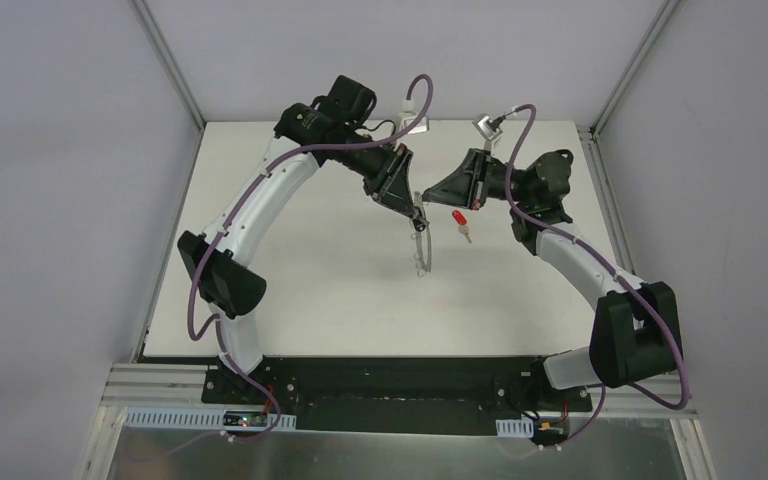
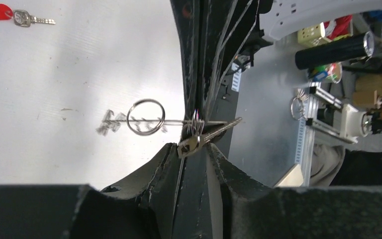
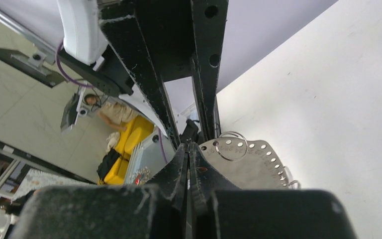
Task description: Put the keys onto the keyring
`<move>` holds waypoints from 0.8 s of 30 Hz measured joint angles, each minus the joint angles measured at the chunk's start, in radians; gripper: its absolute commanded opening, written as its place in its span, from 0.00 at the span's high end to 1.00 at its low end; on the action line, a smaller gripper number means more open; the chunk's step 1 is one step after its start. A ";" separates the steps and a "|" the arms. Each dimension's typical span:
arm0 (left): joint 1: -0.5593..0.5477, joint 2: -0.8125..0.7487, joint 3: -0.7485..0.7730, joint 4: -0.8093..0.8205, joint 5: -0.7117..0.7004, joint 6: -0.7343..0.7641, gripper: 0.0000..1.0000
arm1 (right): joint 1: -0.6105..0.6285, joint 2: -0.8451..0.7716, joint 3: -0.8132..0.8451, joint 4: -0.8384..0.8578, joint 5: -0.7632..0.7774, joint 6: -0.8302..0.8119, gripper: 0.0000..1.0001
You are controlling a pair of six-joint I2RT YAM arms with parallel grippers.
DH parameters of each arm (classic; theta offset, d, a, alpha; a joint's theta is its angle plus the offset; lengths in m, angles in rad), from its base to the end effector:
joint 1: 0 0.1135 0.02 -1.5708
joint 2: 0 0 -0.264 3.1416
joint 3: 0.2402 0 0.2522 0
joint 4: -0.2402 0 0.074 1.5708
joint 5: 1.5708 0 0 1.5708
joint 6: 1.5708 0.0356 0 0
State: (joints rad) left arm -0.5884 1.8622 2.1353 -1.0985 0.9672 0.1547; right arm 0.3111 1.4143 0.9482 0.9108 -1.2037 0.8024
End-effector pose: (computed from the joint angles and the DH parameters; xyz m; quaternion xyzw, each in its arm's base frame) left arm 0.2994 -0.2350 0.4210 0.4571 0.7068 -0.4923 0.2217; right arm 0.2783 0.1244 0.3551 -0.3574 0.5432 0.6249 0.4321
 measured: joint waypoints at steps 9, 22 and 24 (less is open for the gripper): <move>0.027 -0.030 -0.072 0.179 0.077 -0.150 0.67 | -0.020 0.001 0.000 0.082 0.072 0.092 1.00; 0.054 -0.068 -0.131 0.300 0.075 -0.201 0.66 | -0.022 0.001 0.000 0.107 0.074 0.118 1.00; 0.054 -0.072 -0.132 0.313 0.076 -0.205 0.66 | -0.022 0.001 0.000 0.111 0.074 0.122 1.00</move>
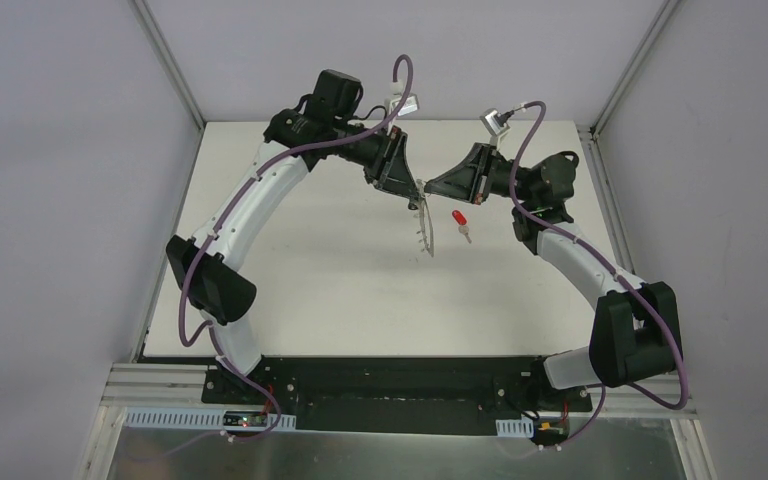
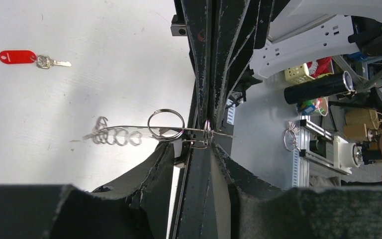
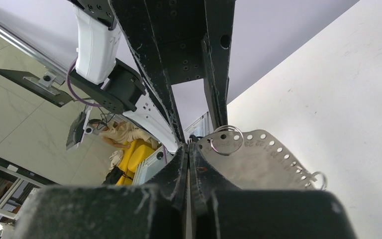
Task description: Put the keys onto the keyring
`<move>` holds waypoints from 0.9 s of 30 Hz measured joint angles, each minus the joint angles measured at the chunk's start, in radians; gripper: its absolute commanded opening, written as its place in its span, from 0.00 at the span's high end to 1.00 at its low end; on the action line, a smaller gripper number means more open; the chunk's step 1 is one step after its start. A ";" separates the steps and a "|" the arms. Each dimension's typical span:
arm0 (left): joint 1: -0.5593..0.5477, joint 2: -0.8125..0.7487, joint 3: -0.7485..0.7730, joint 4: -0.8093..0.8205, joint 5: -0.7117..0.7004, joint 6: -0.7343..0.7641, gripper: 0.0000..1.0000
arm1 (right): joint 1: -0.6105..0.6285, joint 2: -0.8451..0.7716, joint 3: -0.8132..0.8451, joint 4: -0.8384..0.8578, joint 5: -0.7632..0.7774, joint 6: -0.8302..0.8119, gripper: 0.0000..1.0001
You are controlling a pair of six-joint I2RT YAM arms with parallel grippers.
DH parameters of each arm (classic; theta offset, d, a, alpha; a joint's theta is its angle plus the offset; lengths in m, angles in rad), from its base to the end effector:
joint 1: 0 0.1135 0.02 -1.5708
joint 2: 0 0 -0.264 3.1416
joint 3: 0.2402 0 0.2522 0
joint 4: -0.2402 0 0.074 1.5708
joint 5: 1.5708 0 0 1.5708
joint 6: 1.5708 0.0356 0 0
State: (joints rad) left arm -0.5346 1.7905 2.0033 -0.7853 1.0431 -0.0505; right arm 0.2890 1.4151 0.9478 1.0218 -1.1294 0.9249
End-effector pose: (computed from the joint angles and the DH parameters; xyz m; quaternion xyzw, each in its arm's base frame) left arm 0.3127 -0.2209 0.4317 0.4140 0.6819 -0.5385 0.2712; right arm 0.2790 0.1165 0.3645 -0.3156 0.5366 0.6348 0.4577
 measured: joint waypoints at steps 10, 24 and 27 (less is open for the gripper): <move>0.000 -0.014 -0.069 0.111 0.053 -0.083 0.73 | -0.003 0.000 0.000 0.003 0.000 0.003 1.00; 0.006 -0.026 -0.156 0.287 0.118 -0.251 0.90 | -0.013 0.000 -0.003 0.008 0.008 0.000 1.00; 0.006 -0.026 -0.171 0.309 0.126 -0.270 0.90 | -0.014 0.000 -0.008 0.007 0.011 -0.006 1.00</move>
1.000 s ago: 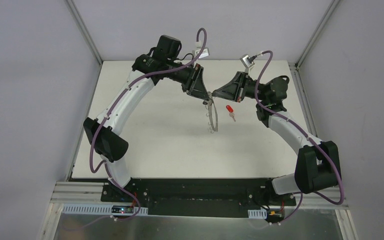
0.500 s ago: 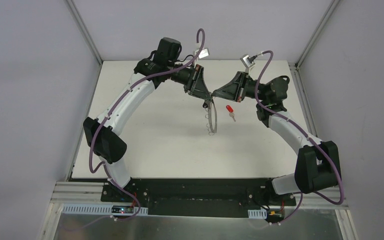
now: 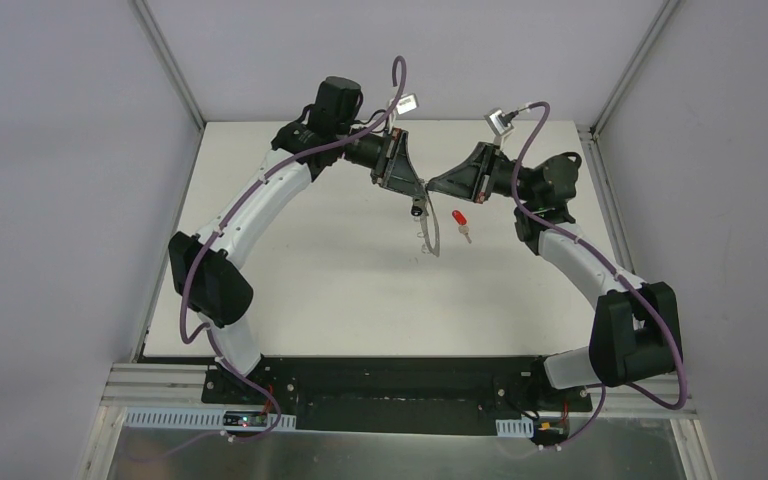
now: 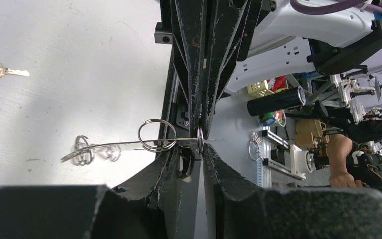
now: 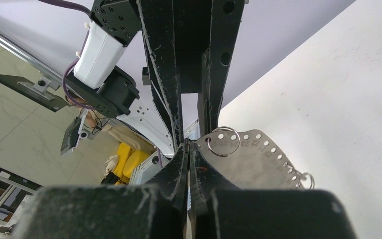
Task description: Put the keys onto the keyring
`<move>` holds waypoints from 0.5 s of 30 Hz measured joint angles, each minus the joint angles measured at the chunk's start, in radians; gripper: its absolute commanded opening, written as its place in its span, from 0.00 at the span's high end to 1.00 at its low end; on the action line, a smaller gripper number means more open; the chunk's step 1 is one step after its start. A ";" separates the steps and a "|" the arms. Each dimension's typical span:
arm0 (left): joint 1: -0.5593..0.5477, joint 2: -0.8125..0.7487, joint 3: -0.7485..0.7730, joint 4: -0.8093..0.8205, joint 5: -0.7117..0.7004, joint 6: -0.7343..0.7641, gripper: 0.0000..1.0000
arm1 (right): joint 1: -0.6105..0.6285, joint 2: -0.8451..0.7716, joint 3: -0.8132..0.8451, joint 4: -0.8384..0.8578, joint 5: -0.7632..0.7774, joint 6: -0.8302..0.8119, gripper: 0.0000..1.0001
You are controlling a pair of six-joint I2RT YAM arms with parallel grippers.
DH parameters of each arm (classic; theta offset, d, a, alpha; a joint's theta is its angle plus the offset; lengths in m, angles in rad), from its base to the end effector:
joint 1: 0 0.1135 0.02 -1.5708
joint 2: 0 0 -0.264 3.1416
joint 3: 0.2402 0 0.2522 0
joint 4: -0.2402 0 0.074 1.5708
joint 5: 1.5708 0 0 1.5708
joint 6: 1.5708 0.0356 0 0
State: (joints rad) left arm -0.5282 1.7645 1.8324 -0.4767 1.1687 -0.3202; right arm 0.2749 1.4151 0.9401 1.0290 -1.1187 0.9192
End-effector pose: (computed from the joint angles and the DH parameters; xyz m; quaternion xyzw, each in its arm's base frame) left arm 0.3219 -0.2258 0.4141 0.3735 0.6620 -0.6087 0.2274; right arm 0.2805 0.1124 0.3627 -0.3090 0.5381 0.6299 0.4671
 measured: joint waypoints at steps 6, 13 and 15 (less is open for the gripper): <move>0.000 0.000 -0.008 0.016 0.002 -0.017 0.80 | 0.000 0.000 -0.003 -0.003 0.003 -0.017 1.00; 0.000 0.000 -0.008 0.016 0.000 -0.018 0.76 | -0.001 0.000 -0.003 -0.008 0.003 -0.027 1.00; 0.000 0.000 -0.008 0.016 -0.002 -0.018 0.72 | 0.000 0.000 -0.003 -0.009 0.003 -0.031 1.00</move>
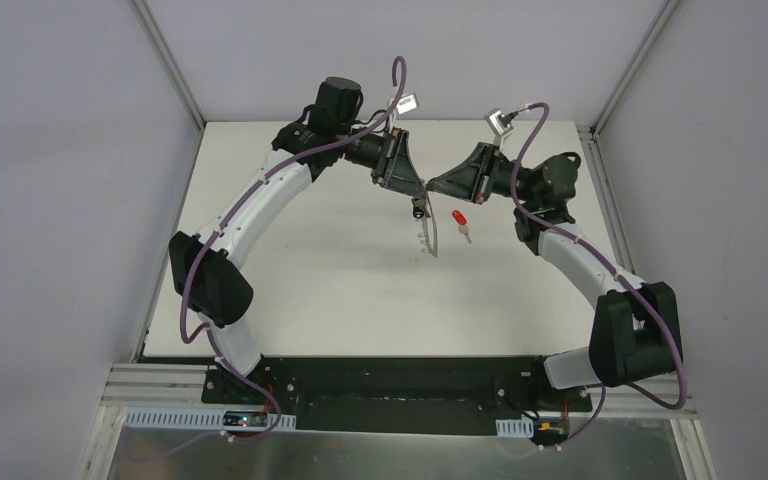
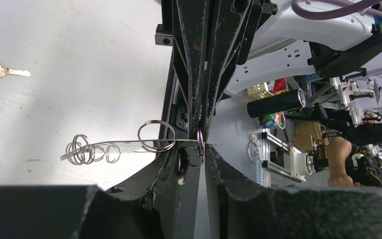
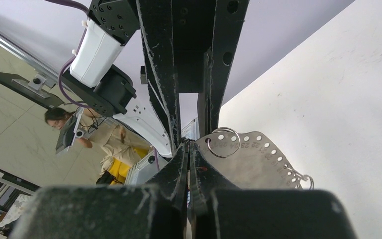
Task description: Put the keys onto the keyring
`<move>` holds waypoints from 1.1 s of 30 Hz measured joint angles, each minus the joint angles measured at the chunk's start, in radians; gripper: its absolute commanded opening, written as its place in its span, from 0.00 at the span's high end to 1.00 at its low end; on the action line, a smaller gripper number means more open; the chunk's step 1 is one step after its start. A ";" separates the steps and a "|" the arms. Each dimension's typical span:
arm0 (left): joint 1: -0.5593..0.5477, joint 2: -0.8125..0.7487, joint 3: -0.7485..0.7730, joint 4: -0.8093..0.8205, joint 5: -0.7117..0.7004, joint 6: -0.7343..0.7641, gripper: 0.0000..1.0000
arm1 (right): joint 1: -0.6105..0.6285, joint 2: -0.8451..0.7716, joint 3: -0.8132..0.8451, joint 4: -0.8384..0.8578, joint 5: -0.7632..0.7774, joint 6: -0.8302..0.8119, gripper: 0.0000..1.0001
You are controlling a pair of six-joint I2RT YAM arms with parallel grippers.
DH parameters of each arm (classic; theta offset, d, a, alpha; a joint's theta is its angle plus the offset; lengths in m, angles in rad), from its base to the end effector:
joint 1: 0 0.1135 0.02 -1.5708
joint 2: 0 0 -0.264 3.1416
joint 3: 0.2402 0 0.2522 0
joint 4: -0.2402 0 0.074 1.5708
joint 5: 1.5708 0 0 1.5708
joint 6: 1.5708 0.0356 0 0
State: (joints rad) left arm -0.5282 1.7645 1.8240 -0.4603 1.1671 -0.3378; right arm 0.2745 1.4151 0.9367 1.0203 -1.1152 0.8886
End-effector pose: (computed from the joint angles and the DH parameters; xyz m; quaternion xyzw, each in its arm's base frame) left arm 0.3228 -0.2262 0.4127 0.3690 0.6637 -0.6103 0.2255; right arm 0.2810 0.1124 0.3610 -0.3129 0.5372 0.6234 0.4742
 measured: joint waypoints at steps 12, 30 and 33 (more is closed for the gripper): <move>0.000 0.000 -0.002 0.009 -0.008 -0.009 0.84 | 0.000 0.000 0.000 -0.013 -0.011 -0.011 1.00; -0.009 0.017 0.111 -0.238 -0.090 0.181 1.00 | 0.005 -0.007 -0.015 -0.057 -0.048 -0.111 0.92; -0.018 0.056 0.263 -0.425 -0.150 0.307 1.00 | 0.004 -0.025 -0.016 -0.081 -0.079 -0.153 0.84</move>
State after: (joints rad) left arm -0.5457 1.8210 2.0872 -0.8852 1.0172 -0.0303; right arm 0.2783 1.3903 0.9207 0.9390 -1.1942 0.7353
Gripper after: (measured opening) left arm 0.018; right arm 0.093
